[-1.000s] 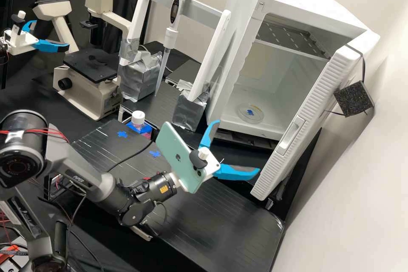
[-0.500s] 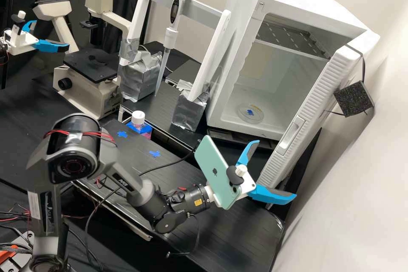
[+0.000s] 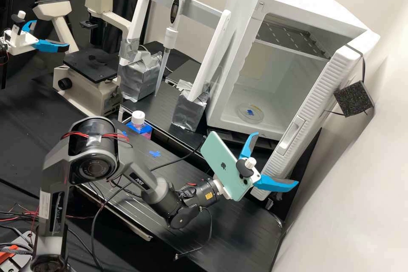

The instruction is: Close the door

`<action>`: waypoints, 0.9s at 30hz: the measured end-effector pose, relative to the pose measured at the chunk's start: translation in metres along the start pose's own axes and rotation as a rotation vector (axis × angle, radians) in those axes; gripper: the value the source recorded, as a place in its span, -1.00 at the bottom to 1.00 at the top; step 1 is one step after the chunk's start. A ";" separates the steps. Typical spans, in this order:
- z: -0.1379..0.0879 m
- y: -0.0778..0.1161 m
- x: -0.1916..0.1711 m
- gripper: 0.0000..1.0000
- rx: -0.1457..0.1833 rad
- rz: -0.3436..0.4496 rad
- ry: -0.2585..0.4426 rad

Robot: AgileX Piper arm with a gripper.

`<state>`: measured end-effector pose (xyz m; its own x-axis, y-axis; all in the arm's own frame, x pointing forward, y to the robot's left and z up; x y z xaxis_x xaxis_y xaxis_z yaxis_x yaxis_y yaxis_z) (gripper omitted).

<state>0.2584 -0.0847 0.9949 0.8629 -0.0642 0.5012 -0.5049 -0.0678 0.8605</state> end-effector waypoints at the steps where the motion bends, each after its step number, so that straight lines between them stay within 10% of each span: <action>1: -0.001 -0.001 0.000 1.00 0.011 -0.008 0.004; 17: -0.042 -0.023 -0.021 1.00 0.104 -0.131 0.060; 27: -0.091 -0.067 -0.030 1.00 0.125 -0.361 0.261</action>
<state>0.2678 0.0123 0.9306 0.9524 0.2371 0.1914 -0.1561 -0.1599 0.9747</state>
